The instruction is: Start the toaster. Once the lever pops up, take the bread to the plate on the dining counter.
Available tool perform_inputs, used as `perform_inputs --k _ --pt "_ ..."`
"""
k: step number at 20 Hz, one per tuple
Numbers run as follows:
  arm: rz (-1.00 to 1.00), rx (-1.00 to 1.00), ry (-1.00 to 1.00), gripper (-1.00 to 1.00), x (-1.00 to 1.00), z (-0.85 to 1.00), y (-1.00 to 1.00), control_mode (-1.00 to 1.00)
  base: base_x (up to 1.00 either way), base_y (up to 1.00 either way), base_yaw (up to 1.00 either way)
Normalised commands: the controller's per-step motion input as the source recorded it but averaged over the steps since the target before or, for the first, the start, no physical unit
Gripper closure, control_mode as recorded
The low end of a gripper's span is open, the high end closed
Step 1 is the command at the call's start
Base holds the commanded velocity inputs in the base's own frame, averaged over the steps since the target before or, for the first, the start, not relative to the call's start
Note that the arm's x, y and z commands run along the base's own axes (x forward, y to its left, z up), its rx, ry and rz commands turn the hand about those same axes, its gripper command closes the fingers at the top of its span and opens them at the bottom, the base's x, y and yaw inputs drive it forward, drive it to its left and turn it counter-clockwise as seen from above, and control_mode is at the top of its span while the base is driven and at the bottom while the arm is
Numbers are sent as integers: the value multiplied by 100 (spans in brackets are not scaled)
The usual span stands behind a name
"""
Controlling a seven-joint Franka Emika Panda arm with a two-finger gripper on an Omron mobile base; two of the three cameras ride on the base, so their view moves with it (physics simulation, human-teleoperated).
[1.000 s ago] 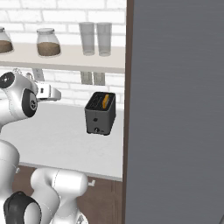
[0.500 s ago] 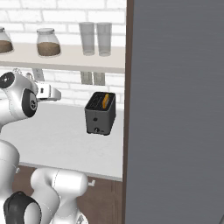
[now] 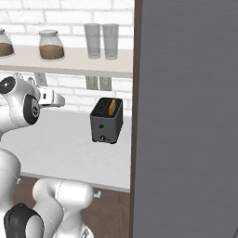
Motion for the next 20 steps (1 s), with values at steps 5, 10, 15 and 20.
perform_inputs --k 5,10,15,20 --pt "0 0 0 -100 0 0 0 -100 0 0 0" --pt "0 0 0 -100 0 0 0 -100 0 0 0" --pt "0 0 0 -100 0 0 0 -100 0 0 0" --pt "0 0 0 -100 0 0 0 -100 0 0 0"
